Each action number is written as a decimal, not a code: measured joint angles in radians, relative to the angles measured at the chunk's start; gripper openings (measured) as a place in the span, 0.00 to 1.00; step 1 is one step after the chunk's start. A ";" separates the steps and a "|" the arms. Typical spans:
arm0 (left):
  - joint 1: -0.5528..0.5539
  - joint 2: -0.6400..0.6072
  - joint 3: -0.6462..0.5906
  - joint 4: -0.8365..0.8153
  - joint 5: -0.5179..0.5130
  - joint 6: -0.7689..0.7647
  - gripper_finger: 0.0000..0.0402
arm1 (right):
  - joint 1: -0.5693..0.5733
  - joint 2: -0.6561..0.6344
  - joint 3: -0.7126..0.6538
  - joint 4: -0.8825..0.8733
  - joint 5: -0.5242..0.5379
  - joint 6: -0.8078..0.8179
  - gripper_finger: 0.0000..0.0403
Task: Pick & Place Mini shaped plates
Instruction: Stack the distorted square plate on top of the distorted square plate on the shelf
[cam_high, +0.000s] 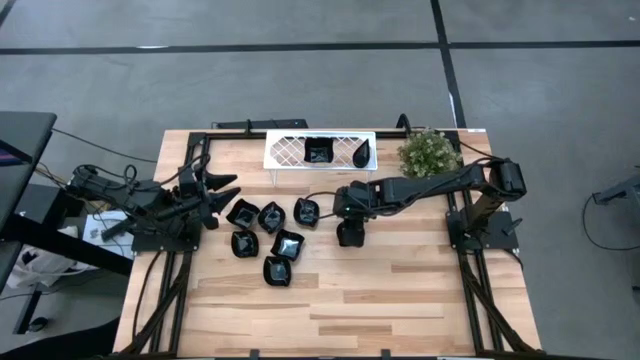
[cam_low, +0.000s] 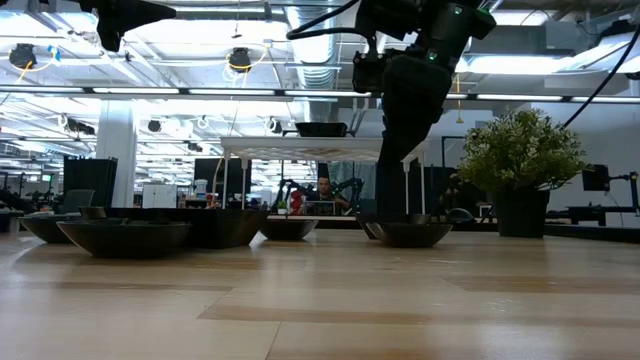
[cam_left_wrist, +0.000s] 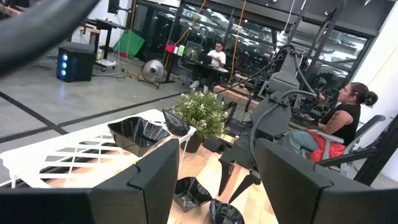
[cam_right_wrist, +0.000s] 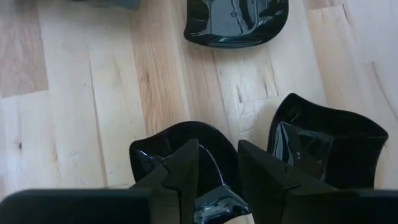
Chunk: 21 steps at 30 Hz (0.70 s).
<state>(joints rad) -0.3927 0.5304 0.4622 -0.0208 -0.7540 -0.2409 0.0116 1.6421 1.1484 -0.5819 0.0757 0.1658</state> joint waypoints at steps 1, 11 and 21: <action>0.000 0.000 0.000 0.000 0.000 0.000 0.53 | -0.002 0.000 0.000 0.000 0.000 -0.003 0.27; 0.000 0.000 0.000 0.003 0.000 0.000 0.53 | -0.038 0.000 0.000 -0.001 -0.066 -0.035 0.27; 0.000 0.000 0.000 0.007 0.000 0.000 0.53 | -0.050 0.002 -0.010 -0.004 -0.066 -0.070 0.27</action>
<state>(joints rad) -0.3927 0.5304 0.4622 -0.0142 -0.7540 -0.2409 -0.0389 1.6437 1.1389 -0.5860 0.0096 0.0958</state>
